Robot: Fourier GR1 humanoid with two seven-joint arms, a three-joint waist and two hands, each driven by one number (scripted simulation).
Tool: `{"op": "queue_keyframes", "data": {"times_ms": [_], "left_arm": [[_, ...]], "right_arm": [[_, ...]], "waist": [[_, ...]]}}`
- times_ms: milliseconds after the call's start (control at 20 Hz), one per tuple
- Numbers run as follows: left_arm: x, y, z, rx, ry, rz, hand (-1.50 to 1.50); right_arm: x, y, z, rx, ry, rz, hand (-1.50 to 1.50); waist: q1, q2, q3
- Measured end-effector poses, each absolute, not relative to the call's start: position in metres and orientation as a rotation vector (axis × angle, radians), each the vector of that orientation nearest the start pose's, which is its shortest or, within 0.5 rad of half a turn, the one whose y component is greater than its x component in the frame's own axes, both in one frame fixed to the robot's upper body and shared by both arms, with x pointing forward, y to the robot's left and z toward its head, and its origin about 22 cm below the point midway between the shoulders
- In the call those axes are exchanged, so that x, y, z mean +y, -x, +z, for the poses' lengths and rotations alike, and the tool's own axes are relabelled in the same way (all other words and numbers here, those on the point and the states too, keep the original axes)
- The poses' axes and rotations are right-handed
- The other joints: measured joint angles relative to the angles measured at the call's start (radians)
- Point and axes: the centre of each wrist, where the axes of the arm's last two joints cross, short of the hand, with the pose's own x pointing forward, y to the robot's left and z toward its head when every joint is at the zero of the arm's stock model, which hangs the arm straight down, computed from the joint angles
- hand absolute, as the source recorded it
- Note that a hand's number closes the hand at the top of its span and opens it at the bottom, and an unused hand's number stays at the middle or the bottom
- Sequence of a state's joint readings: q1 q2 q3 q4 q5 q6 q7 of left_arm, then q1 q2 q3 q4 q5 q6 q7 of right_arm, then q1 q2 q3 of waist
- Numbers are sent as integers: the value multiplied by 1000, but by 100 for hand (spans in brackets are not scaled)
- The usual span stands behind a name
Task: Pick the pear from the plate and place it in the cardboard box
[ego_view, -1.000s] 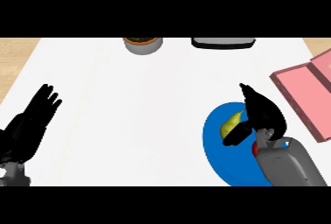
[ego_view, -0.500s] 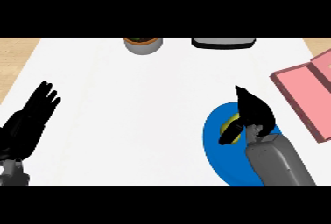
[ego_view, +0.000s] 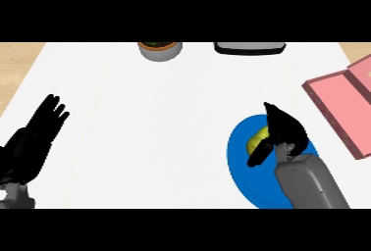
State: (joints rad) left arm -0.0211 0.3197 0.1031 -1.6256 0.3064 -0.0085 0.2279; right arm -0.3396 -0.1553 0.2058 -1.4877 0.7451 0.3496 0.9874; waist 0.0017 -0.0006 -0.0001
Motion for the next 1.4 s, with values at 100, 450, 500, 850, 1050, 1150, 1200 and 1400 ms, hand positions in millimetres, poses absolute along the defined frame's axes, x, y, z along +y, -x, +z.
{"op": "queue_keyframes", "data": {"times_ms": [100,450,500,850,1050,1150,1200,1400], "left_arm": [[321,-245,50,-1447,-56,47,0],[323,-246,53,-1447,-49,47,0],[321,-246,53,-1445,-54,47,0],[322,-246,55,-1442,-48,47,0],[321,-247,48,-1443,-55,52,0],[320,-245,49,-1447,-49,51,0],[321,-243,51,-1444,-51,51,0],[320,-244,54,-1442,-52,46,0]], "right_arm": [[-182,-307,62,-669,807,824,-150],[-176,-306,46,-636,806,831,-150],[-179,-304,47,-639,807,826,-150],[-183,-311,34,-642,827,830,150],[-186,-316,35,-677,848,852,150],[-187,-318,33,-688,855,861,150],[-188,-317,32,-693,861,860,150],[-187,-317,30,-714,874,869,150]], "waist": [[0,0,0],[1,0,0],[0,0,0],[2,-1,-1],[1,-1,-1],[1,-1,-1],[1,-2,-1],[1,-2,-2]]}}
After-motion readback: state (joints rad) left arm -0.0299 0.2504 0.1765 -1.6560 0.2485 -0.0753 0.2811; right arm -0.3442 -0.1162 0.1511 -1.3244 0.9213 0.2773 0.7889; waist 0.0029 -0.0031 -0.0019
